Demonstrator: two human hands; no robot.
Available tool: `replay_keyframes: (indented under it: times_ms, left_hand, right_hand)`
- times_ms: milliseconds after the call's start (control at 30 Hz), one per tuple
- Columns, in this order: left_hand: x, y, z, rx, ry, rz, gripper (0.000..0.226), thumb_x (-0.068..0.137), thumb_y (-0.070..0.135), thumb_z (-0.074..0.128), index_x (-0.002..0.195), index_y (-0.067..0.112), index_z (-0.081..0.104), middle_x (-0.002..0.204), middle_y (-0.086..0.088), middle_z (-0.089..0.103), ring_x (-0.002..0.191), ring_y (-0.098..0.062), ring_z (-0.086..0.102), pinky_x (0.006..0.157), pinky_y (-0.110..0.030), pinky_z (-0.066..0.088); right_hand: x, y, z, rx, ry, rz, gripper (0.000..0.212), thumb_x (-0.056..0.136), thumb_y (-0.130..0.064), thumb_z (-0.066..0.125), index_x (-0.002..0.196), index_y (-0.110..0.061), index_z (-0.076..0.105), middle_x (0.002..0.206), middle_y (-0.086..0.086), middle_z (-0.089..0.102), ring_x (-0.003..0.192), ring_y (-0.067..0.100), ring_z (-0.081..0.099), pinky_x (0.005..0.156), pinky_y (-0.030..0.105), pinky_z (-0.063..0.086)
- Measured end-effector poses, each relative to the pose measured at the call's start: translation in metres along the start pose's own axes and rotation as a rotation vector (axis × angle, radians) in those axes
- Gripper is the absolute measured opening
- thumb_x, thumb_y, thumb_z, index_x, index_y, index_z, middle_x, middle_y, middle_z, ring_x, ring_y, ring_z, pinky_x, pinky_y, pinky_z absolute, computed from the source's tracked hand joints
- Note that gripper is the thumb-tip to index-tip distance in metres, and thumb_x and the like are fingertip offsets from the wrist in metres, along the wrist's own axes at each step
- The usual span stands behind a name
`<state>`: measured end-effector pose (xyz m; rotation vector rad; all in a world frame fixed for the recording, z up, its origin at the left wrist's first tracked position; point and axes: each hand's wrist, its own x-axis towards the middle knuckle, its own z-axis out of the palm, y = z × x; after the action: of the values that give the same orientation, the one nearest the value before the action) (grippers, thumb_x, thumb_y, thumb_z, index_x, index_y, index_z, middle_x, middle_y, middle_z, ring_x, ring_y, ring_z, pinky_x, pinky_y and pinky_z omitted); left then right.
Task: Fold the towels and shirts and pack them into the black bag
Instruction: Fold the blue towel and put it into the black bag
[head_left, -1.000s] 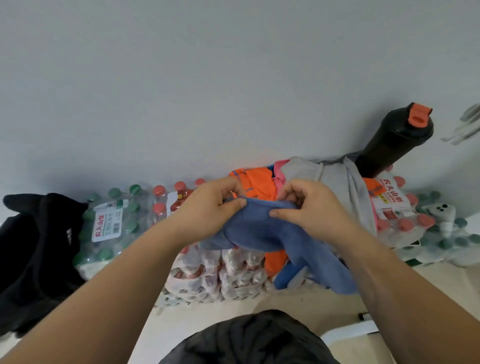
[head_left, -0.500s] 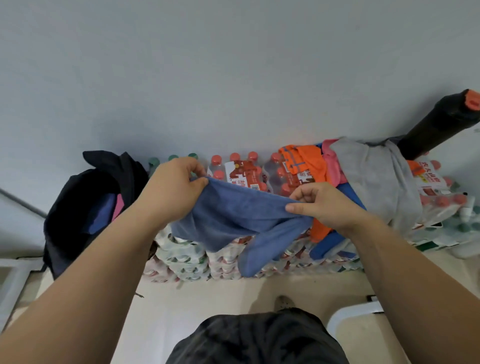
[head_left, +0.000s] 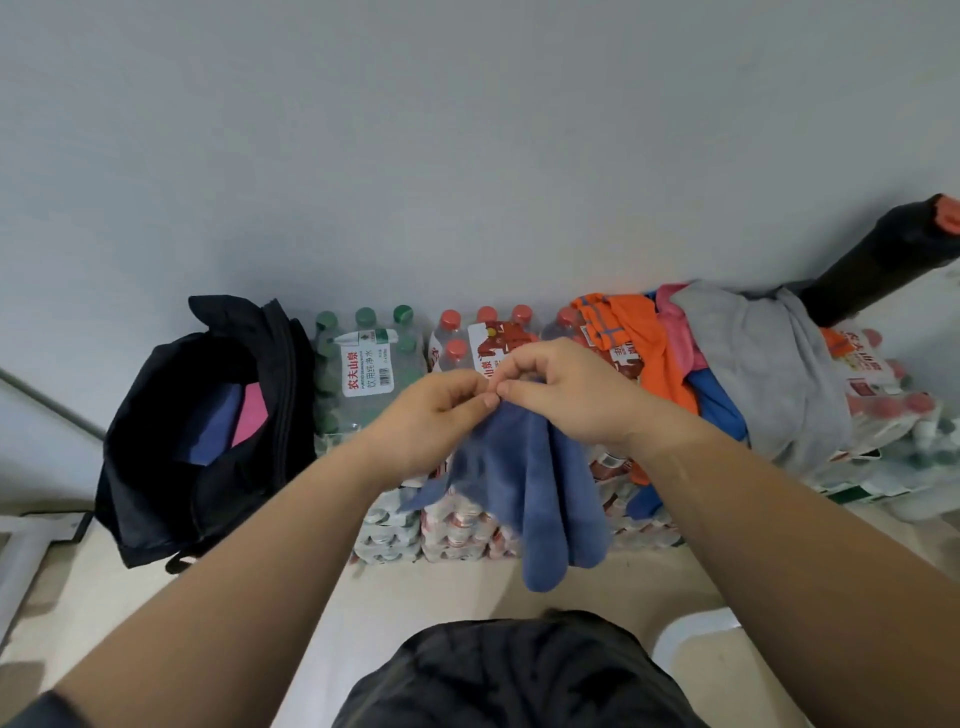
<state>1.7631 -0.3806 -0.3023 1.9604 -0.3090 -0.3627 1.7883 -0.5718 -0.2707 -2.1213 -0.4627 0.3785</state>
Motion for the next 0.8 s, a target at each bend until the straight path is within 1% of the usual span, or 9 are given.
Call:
replay_keyframes:
  times_ms: [100,167,233,300,367,467,600,700,800]
  left_hand:
    - [0.007,0.0,0.007,-0.011,0.047,0.001,0.026,0.102,0.02,0.052,0.079,0.009,0.053,0.065,0.01,0.046,0.063,-0.007,0.039,0.061,-0.023,0.036]
    - [0.013,0.004,0.007,0.068,0.128,0.021,0.026,0.103,0.021,0.048,0.079,0.013,0.05,0.067,0.013,0.047,0.062,-0.003,0.04,0.059,-0.02,0.036]
    - [0.02,0.005,0.003,0.14,0.194,0.043,0.026,0.105,0.021,0.043,0.08,0.014,0.049,0.072,0.006,0.049,0.064,-0.004,0.042,0.064,-0.023,0.038]
    - [0.026,0.003,-0.003,0.207,0.22,0.051,0.027,0.105,0.021,0.041,0.081,0.012,0.049,0.073,0.0,0.051,0.065,-0.008,0.043,0.066,-0.025,0.038]
    - [0.03,-0.002,-0.011,0.277,0.231,0.041,0.028,0.105,0.021,0.041,0.079,0.014,0.048,0.073,-0.001,0.053,0.066,-0.011,0.046,0.063,-0.026,0.038]
    - [0.032,-0.009,-0.026,0.325,0.264,0.014,0.031,0.105,0.019,0.04,0.074,0.02,0.044,0.069,0.004,0.049,0.065,-0.011,0.045,0.06,-0.026,0.035]
    - [0.039,-0.022,-0.046,0.429,0.305,-0.006,0.028,0.103,0.018,0.041,0.08,0.005,0.049,0.069,-0.005,0.052,0.066,-0.021,0.046,0.062,-0.035,0.036]
    - [0.045,-0.03,-0.053,0.527,0.222,0.002,0.03,0.102,0.024,0.045,0.079,0.007,0.051,0.07,-0.006,0.055,0.07,-0.028,0.052,0.065,-0.04,0.04]
    - [0.045,-0.036,-0.054,0.53,0.048,-0.009,0.033,0.093,0.041,0.063,0.07,0.018,0.056,0.063,0.005,0.055,0.061,-0.013,0.05,0.061,-0.031,0.041]
  right_hand:
    - [0.0,0.011,-0.005,-0.002,0.042,0.006,0.009,0.095,-0.016,0.064,0.094,-0.019,0.072,0.079,-0.015,0.068,0.08,0.003,0.063,0.08,0.027,0.051]
    - [-0.003,0.024,-0.01,0.047,0.054,0.042,0.002,0.094,-0.02,0.067,0.096,-0.021,0.069,0.072,-0.004,0.063,0.07,0.01,0.057,0.07,0.036,0.049]
    - [-0.007,0.043,-0.016,0.074,0.033,0.09,0.004,0.091,-0.021,0.072,0.093,-0.018,0.069,0.074,0.008,0.063,0.069,0.012,0.057,0.067,0.034,0.047]
    - [-0.013,0.064,-0.021,0.006,-0.014,0.13,0.013,0.089,-0.018,0.075,0.083,-0.009,0.067,0.07,0.004,0.062,0.066,0.009,0.055,0.065,0.03,0.045]
    - [-0.022,0.085,-0.024,-0.069,-0.058,0.18,0.027,0.088,-0.017,0.075,0.072,-0.002,0.059,0.065,0.002,0.05,0.06,0.009,0.045,0.061,0.029,0.039]
    - [-0.036,0.113,-0.031,-0.123,-0.049,0.268,0.042,0.086,-0.015,0.076,0.06,-0.009,0.045,0.06,-0.002,0.036,0.054,0.008,0.032,0.057,0.029,0.031]
    - [-0.054,0.135,-0.05,-0.15,0.052,0.373,0.043,0.082,-0.015,0.08,0.054,-0.018,0.048,0.049,-0.014,0.039,0.051,0.002,0.033,0.056,0.025,0.028]
    - [-0.063,0.14,-0.063,-0.061,0.168,0.42,0.039,0.082,-0.011,0.079,0.054,-0.021,0.054,0.05,-0.017,0.048,0.055,0.001,0.041,0.059,0.025,0.032]
    - [-0.073,0.144,-0.074,0.164,0.296,0.478,0.014,0.084,-0.011,0.077,0.073,-0.013,0.07,0.072,-0.002,0.066,0.075,0.015,0.059,0.069,0.029,0.043]
